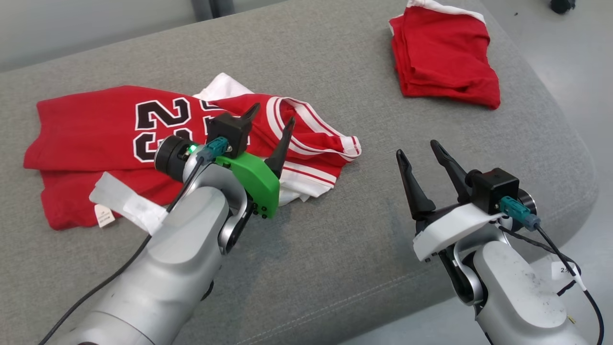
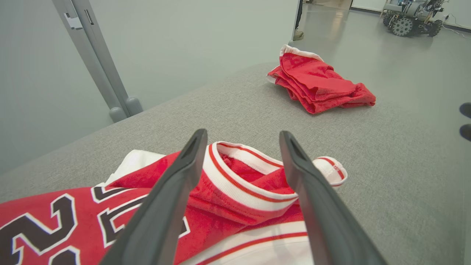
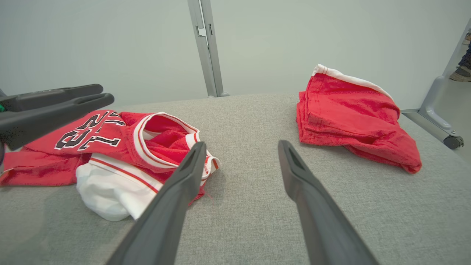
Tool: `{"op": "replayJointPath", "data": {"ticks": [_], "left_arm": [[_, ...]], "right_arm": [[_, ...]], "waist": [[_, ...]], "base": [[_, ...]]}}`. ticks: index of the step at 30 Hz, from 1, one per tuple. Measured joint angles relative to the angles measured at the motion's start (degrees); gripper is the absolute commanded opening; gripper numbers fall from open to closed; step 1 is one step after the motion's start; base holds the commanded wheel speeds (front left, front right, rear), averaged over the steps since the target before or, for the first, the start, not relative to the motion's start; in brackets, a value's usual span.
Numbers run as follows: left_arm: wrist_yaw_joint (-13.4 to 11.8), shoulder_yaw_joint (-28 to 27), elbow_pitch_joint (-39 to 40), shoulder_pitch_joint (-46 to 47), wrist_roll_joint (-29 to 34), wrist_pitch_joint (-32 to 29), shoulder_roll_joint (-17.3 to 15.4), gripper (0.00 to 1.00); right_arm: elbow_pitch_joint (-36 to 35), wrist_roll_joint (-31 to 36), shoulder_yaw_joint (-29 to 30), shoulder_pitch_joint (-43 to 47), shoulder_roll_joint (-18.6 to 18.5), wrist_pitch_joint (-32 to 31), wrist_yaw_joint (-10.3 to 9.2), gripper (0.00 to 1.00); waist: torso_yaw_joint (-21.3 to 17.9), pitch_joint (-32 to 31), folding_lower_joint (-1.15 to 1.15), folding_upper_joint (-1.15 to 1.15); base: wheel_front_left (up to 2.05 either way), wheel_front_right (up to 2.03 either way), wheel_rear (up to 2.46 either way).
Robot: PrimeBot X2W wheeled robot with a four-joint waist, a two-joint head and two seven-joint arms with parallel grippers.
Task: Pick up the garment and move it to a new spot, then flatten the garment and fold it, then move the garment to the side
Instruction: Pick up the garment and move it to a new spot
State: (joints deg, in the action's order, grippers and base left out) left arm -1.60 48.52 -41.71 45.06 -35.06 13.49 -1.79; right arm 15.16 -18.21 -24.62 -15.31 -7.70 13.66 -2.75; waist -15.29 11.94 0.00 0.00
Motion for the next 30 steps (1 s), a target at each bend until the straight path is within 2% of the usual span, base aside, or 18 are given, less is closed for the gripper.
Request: {"op": "replayJointPath", "data": {"ticks": [10, 21, 30], "left_arm": [[-3.2, -4.1, -0.1, -7.3, -0.2, 0.9, -1.0, 1.0], [-4.5, -11.3, 6.1, -15.7, -0.5, 0.9, -1.5, 1.0], [-5.1, -17.0, 11.5, -23.0, 0.5, 0.9, -1.5, 1.0]], "right_arm": [[2.4, -0.2, -0.3, 2.2, 0.4, 0.4, 0.4, 1.0], [5.7, -1.6, -1.8, 5.4, 1.0, 0.4, 0.71, 1.0], [12.0, -2.0, -2.8, 6.6, 1.2, -0.9, 1.63, 1.0]], "waist": [[5.7, -3.9, 0.0, 0.0], [11.3, -7.3, 0.0, 0.0], [16.1, -8.7, 0.0, 0.0]], "base": [[0.0, 0.0, 0.0], [0.0, 0.0, 0.0], [0.0, 0.0, 0.0]]}}
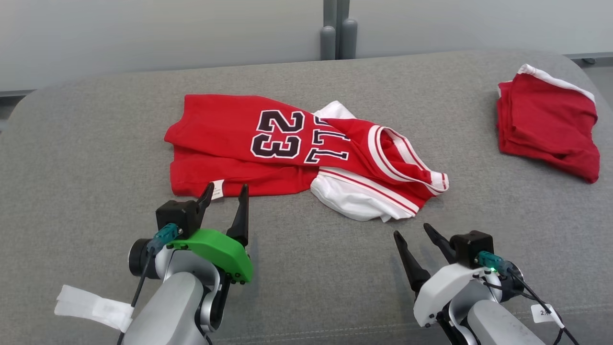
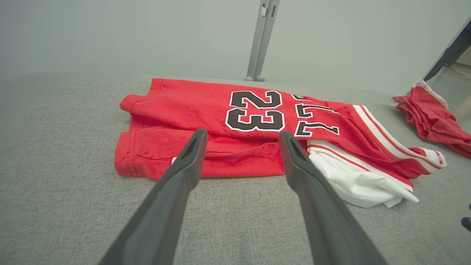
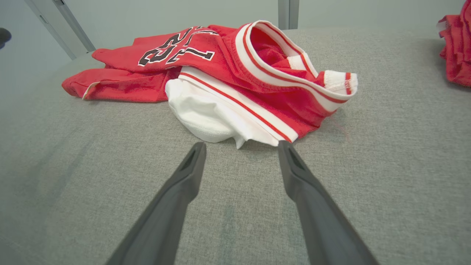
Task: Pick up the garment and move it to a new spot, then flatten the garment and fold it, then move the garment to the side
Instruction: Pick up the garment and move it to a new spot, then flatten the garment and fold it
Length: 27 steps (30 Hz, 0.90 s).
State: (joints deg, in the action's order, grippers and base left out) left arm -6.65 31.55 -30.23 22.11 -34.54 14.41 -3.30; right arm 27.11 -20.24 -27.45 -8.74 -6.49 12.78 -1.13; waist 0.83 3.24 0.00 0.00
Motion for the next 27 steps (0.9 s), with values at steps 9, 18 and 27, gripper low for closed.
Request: {"op": "replayJointPath", "data": {"ticks": [9, 18, 27], "left_arm": [[-0.2, -3.0, 4.5, -3.0, 3.3, 0.0, 0.0, 1.0], [-0.4, -5.4, 7.4, -6.3, 5.1, 0.0, 0.0, 1.0], [-0.4, -7.7, 10.1, -9.4, 6.8, 0.0, -0.1, 1.0]], "right_arm": [[5.1, -1.9, 1.2, 0.0, 0.8, -0.7, 0.11, 1.0], [10.0, -4.7, 4.4, -1.6, 1.1, -0.7, 0.03, 1.0], [15.4, -6.5, 6.2, -4.5, 1.4, -0.7, -0.04, 1.0]], "waist": [[5.5, 0.2, 0.0, 0.0], [11.2, 1.0, 0.0, 0.0], [15.1, 2.0, 0.0, 0.0]], "base": [[0.0, 0.0, 0.0], [0.0, 0.0, 0.0], [0.0, 0.0, 0.0]]}}
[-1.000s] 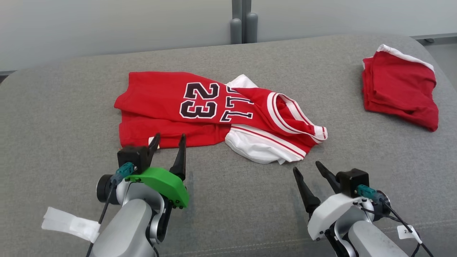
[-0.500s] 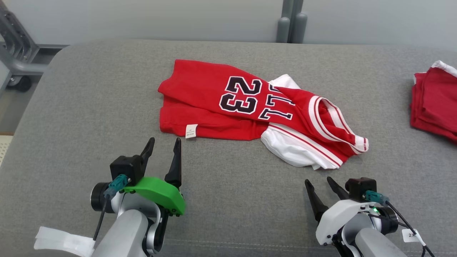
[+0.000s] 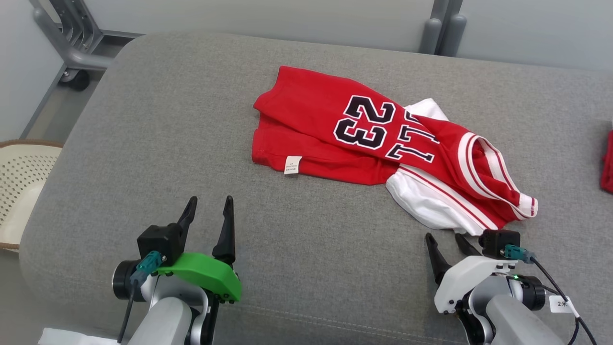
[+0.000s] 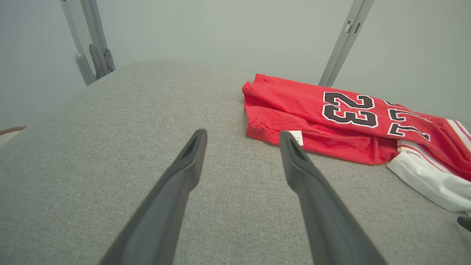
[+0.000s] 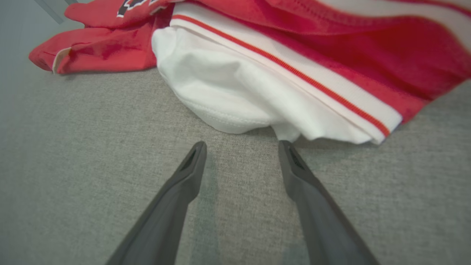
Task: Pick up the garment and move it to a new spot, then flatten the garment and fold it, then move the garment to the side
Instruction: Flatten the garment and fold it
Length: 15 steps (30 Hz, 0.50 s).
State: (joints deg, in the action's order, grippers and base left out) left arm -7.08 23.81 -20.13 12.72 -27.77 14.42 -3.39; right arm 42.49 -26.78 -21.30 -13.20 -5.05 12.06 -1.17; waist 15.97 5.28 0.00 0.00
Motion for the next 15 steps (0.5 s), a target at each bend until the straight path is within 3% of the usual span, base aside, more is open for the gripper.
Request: {"op": "replayJointPath", "data": {"ticks": [10, 11, 12, 13, 15], "left_arm": [[0.0, -2.0, 1.9, -1.5, 1.3, 0.0, 0.0, 1.0], [0.0, -2.2, 2.0, -1.6, 1.3, 0.0, 0.0, 1.0], [0.0, -2.3, 2.1, -1.7, 1.4, 0.0, 0.0, 1.0], [0.0, -2.5, 2.2, -1.7, 1.4, 0.0, 0.0, 1.0], [0.0, -2.7, 2.4, -2.0, 1.8, 0.0, 0.0, 1.0]], "right_arm": [[3.4, -0.6, 0.7, -3.9, 0.3, 0.5, 0.01, 0.97], [3.6, -0.6, 0.8, -4.3, 0.4, 0.5, 0.01, 0.85], [3.9, -0.6, 0.8, -4.5, 0.4, 0.5, 0.01, 0.47], [4.1, -0.6, 0.8, -4.8, 0.4, 0.6, 0.01, 0.36], [4.5, -0.6, 0.8, -5.4, 0.4, 0.9, 0.02, 0.04]], "waist": [[0.5, 1.3, 0.0, 0.0], [0.5, 1.3, 0.0, 0.0], [0.5, 1.4, 0.0, 0.0], [0.5, 1.4, 0.0, 0.0], [0.4, 1.6, 0.0, 0.0]], "base": [[0.0, 0.0, 0.0], [0.0, 0.0, 0.0], [0.0, 0.0, 0.0], [0.0, 0.0, 0.0], [0.0, 0.0, 0.0]]}}
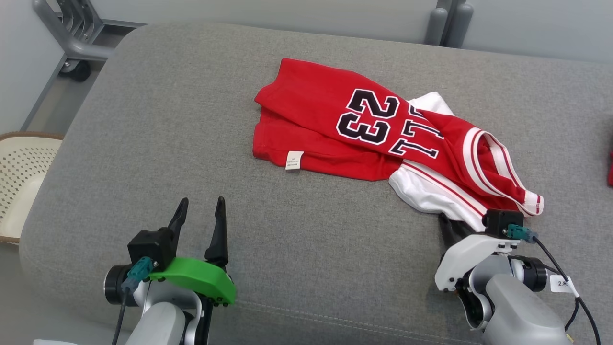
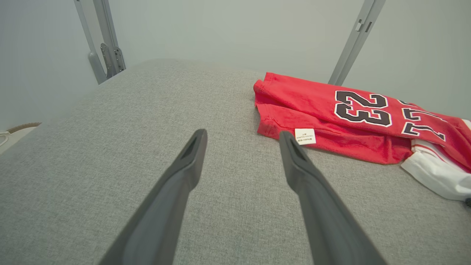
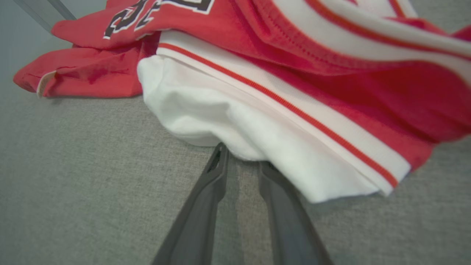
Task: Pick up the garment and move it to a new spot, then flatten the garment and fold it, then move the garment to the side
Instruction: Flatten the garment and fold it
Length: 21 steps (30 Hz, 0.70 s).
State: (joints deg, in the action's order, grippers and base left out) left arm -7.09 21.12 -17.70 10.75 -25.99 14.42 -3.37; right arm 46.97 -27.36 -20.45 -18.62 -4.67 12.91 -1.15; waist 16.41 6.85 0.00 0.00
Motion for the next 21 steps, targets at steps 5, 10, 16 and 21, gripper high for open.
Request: {"op": "replayJointPath", "data": {"ticks": [5, 10, 16, 21], "left_arm": [[0.0, -1.6, 0.6, -1.1, 0.1, 0.0, 0.1, 1.0], [0.0, -3.7, 1.5, -2.3, 0.6, 0.0, 0.1, 1.0], [0.0, -4.7, 2.3, -2.8, 1.0, 0.0, 0.2, 1.0], [0.0, -5.7, 2.5, -3.9, 0.9, 0.0, 0.3, 1.0]], "right_arm": [[0.3, 0.1, -0.1, -0.5, 0.2, 0.3, 0.65, 0.0], [-1.8, -0.1, 1.0, -0.6, 0.2, 1.0, 1.85, 0.0], [-6.6, -0.1, 1.9, -0.4, 0.1, 1.2, 3.5, 0.0], [-15.1, 0.8, 4.6, -0.1, -1.2, 1.3, 3.49, 0.0]], "waist": [[-0.5, 0.2, 0.0, 0.0], [-2.2, 0.1, 0.0, 0.0], [-5.0, -0.3, 0.0, 0.0], [-7.9, -0.6, 0.0, 0.0]], "base": [[0.0, 0.0, 0.0], [0.0, 0.0, 0.0], [0.0, 0.0, 0.0], [0.0, 0.0, 0.0]]}}
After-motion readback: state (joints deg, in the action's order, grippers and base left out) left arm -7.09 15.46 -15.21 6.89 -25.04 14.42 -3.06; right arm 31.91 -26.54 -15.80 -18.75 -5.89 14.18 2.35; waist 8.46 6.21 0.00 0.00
